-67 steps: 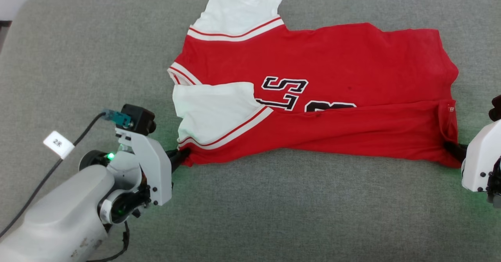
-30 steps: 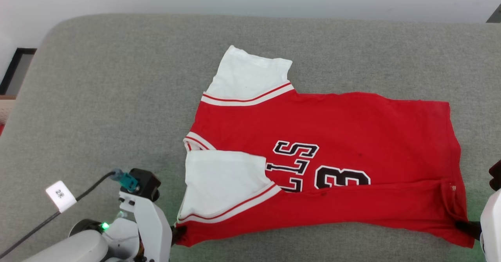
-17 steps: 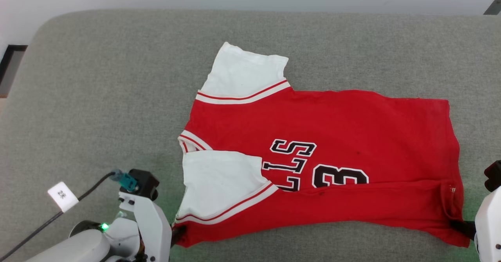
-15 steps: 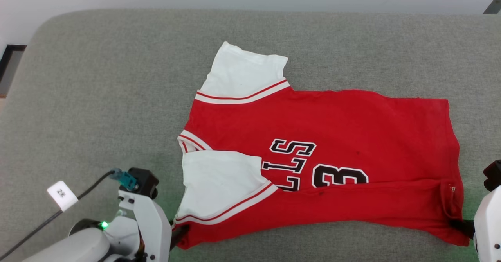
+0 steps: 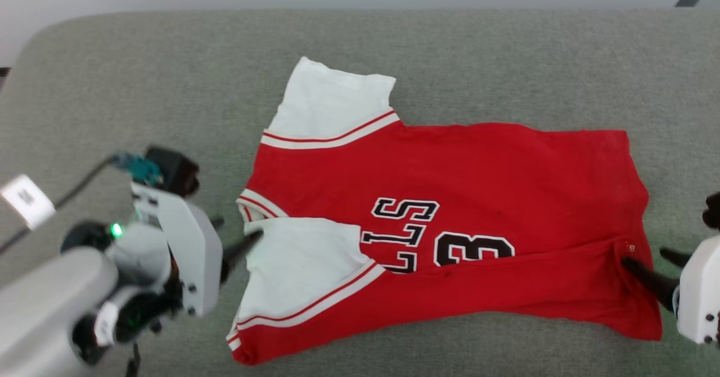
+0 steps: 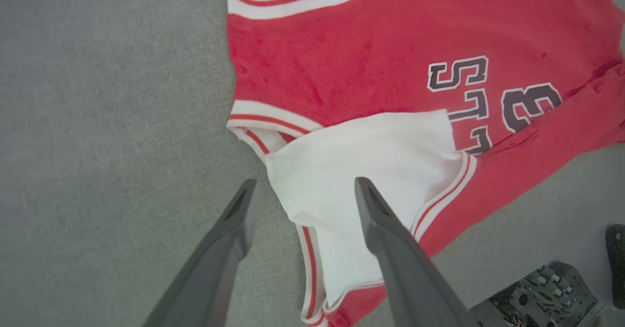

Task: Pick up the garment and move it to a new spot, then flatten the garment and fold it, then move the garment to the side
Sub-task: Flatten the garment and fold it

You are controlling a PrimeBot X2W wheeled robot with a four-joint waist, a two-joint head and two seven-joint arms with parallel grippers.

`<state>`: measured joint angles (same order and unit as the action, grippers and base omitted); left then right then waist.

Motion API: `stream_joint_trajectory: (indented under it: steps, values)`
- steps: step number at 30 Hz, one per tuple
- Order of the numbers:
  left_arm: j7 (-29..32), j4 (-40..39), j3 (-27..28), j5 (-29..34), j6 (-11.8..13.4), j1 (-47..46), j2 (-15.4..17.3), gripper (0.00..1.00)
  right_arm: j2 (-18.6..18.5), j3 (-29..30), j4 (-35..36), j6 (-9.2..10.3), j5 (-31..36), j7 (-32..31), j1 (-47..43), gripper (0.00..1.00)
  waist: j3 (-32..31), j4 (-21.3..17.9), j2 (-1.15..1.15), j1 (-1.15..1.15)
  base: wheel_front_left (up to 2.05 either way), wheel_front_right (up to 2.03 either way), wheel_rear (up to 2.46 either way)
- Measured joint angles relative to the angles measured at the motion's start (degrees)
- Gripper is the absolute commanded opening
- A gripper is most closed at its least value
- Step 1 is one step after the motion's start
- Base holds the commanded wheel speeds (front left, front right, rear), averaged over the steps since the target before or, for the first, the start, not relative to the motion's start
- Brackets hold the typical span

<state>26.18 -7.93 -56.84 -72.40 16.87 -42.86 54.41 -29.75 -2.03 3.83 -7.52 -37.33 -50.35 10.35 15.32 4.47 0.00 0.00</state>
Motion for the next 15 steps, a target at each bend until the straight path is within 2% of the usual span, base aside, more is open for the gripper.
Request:
stream_joint_trajectory:
  steps: [4,10,15]
  values:
    - [-1.11,2.26,2.01,1.54,-2.64,-4.43,-0.75,1.0,0.78,-0.32,1.9,0.0,2.53,7.0,2.19,1.0,0.87,-1.51,0.0,0.0,0.0,0.0,0.0]
    - [-5.53,9.42,4.38,4.86,-8.37,-11.22,-3.79,1.0,2.76,-1.68,4.05,0.0,7.53,22.39,5.97,1.0,2.91,-4.09,0.0,0.0,0.0,0.0,0.0]
    - [-7.57,16.8,5.25,7.56,-12.04,-16.95,-6.42,1.0,4.88,-2.34,4.87,0.0,13.06,35.76,8.33,1.0,5.11,-6.38,0.0,0.0,0.0,0.0,0.0]
